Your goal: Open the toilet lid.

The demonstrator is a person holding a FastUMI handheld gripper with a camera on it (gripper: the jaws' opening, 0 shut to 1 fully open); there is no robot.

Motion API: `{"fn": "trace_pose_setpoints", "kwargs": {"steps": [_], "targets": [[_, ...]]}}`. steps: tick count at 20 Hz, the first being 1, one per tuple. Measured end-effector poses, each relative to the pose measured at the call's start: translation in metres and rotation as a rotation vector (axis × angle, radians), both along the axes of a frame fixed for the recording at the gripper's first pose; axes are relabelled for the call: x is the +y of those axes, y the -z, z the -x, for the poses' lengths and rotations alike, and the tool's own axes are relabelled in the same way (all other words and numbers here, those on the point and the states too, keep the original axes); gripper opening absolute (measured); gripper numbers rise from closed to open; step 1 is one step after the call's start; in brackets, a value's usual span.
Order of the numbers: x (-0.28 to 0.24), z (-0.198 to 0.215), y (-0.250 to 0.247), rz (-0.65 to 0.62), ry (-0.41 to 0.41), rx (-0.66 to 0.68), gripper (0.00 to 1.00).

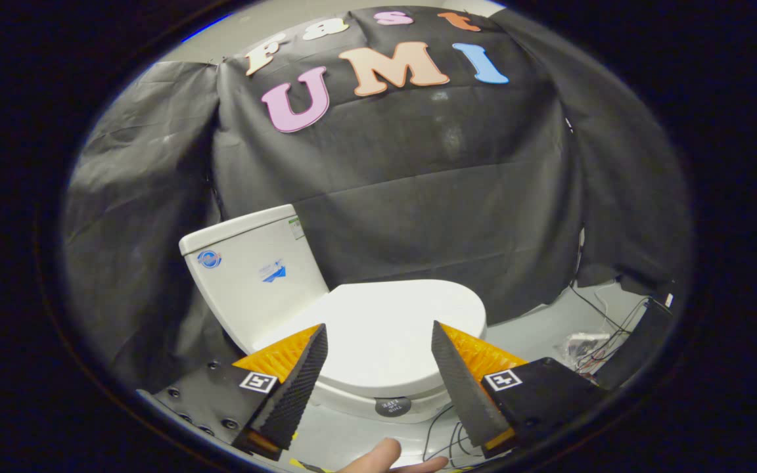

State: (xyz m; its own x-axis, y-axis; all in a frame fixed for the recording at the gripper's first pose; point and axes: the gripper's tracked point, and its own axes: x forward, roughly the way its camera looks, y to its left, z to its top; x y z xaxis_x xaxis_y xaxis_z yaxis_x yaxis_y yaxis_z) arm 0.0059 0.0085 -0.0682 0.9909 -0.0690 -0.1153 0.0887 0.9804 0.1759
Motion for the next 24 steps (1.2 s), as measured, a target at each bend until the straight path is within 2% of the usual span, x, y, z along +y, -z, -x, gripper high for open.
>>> {"fn": "trace_pose_setpoints", "kwargs": {"steps": [4, 8, 10, 12, 16, 19, 21, 22, 24], "targets": [[-0.005, 0.004, 0.026, -0.154, 0.043, 0.063, 0.99], [-0.009, 0.007, 0.057, -0.447, 0.093, 0.089, 0.97], [-0.014, 0.009, 0.082, -0.585, 0.145, 0.110, 0.97], [-0.016, 0.012, 0.104, -0.647, 0.172, 0.138, 0.97], [-0.022, 0.006, 0.122, -0.782, 0.194, 0.112, 0.97], [-0.014, 0.004, 0.162, -0.949, 0.255, 0.203, 0.93], [0.003, -0.002, 0.187, -1.048, 0.216, 0.278, 0.92], [0.020, -0.008, 0.199, -1.098, 0.183, 0.333, 0.84], [0.022, -0.021, 0.187, -1.159, 0.134, 0.250, 0.70]]}}
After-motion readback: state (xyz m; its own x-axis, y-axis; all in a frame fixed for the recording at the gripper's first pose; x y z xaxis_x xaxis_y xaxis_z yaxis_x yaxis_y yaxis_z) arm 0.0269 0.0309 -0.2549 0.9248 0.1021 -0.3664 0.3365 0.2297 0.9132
